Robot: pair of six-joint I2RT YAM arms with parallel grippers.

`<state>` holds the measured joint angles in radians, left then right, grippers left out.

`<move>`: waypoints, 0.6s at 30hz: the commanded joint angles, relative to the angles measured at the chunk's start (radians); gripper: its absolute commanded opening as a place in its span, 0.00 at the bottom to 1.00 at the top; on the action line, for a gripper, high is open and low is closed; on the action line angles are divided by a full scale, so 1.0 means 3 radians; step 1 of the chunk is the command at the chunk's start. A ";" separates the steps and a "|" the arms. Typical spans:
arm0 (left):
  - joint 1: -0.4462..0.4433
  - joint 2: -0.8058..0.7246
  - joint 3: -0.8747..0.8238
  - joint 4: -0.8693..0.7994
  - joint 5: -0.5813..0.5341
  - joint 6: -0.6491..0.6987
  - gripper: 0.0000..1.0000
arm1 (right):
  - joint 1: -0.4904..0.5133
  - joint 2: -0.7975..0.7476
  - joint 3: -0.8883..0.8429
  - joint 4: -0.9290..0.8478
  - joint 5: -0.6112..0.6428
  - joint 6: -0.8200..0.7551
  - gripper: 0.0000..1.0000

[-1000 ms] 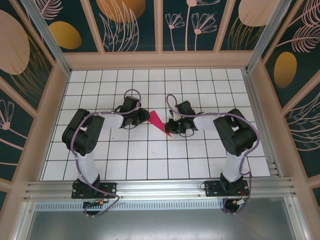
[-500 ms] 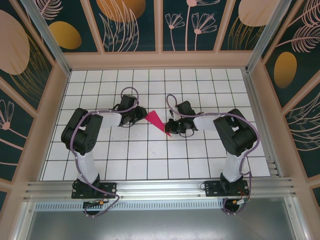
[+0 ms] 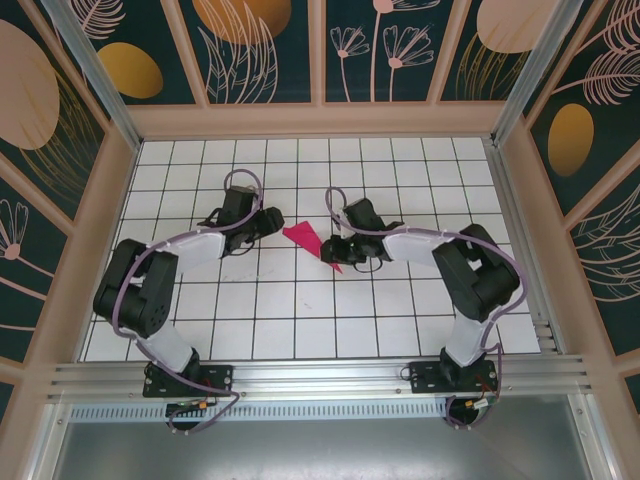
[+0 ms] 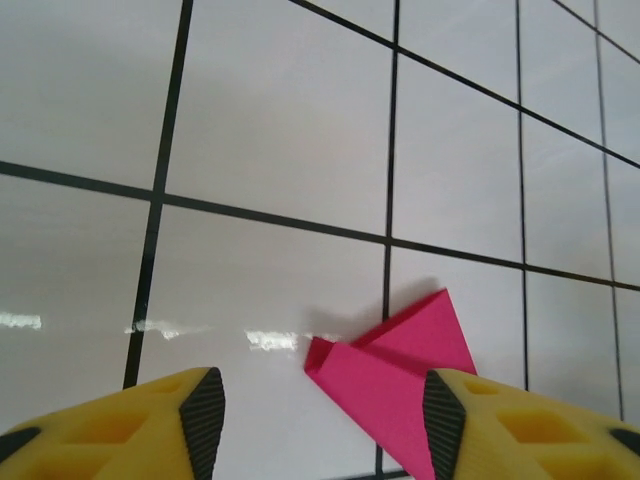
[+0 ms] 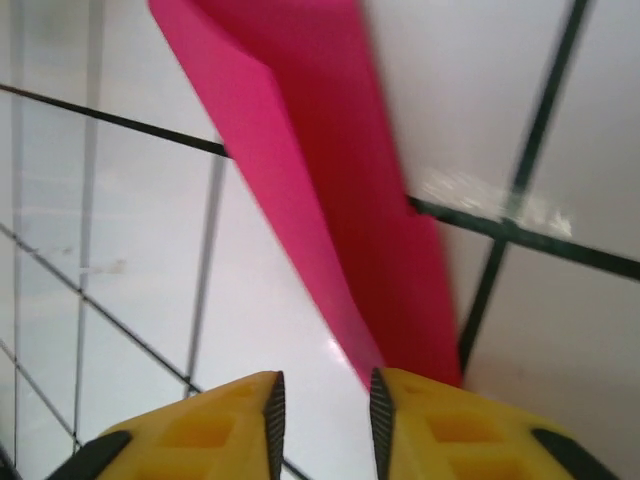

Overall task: Fold a paper plane with a square sheet of paper (pick it up from the middle)
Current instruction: Fold the wing for the fifth time at the center of the table.

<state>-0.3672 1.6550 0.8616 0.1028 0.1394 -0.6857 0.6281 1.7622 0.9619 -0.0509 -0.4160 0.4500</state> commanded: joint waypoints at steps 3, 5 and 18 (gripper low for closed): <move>0.0002 -0.0273 -0.0208 0.0123 0.0269 0.0123 0.69 | 0.0007 -0.0466 0.0080 0.0139 0.0235 -0.0071 0.44; 0.0002 -0.0352 -0.0265 0.0161 0.0333 0.0088 0.77 | 0.0000 -0.0581 0.0016 0.0182 0.0426 -0.0161 0.49; -0.0329 -0.0334 -0.0048 -0.0224 -0.0063 -0.0150 0.95 | -0.0412 -0.0894 -0.0528 0.0515 0.1420 -0.0143 0.83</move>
<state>-0.4107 1.5513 0.7918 0.1089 0.2073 -0.7311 0.5293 1.5192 0.8364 0.0593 -0.0746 0.3851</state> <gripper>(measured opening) 0.936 0.821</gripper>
